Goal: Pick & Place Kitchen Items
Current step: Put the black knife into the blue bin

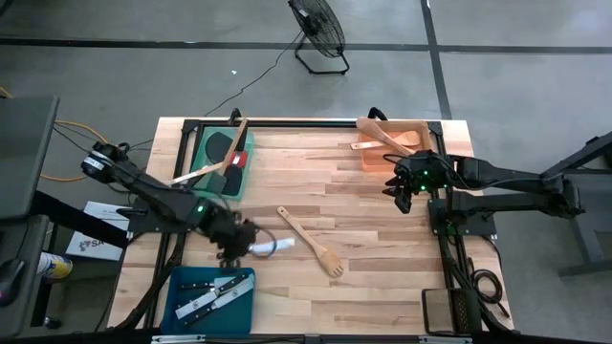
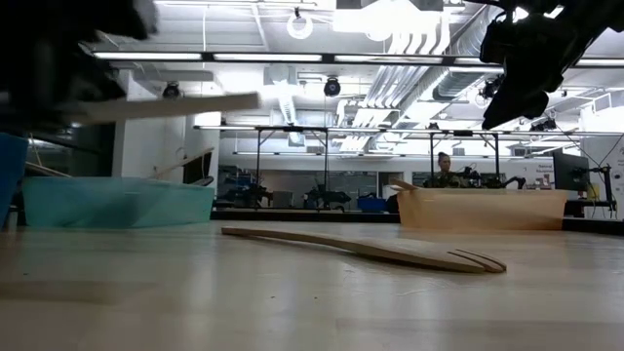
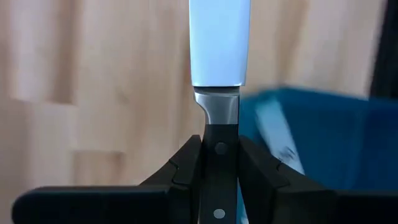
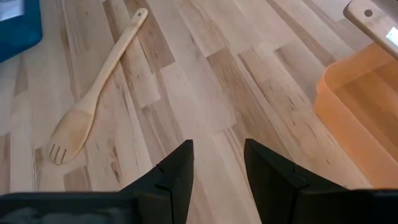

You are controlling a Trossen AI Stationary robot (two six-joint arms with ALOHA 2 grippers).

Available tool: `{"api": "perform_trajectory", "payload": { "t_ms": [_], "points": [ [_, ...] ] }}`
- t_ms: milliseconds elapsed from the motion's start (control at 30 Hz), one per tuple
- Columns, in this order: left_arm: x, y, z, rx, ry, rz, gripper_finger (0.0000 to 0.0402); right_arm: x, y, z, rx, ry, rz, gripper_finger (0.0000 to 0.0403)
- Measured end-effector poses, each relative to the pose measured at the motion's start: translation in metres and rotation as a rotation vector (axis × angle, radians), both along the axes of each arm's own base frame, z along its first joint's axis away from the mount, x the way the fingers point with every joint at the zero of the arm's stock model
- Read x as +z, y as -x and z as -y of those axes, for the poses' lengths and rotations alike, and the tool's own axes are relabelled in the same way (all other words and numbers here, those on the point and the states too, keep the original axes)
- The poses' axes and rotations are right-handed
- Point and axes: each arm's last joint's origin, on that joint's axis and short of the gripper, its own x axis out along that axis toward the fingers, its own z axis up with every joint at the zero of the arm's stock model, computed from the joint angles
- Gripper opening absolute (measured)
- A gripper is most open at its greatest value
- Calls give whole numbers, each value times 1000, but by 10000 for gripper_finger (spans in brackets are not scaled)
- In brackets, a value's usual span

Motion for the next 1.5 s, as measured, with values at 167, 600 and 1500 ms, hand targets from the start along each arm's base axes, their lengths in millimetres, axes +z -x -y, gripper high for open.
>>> {"api": "perform_trajectory", "payload": {
  "t_ms": [167, 600, 1500],
  "points": [
    [0, 18, 29, -26, 54, -39, 71, 0, 0, 0, 0, 0, 0, 133],
    [0, 64, 79, 83, 123, -109, 71, 0, 0, 0, -15, -11, 2, 133],
    [-30, 98, 132, 320, 194, -249, 71, 0, 0, 0, -36, -32, 6, 133]
  ]
}}
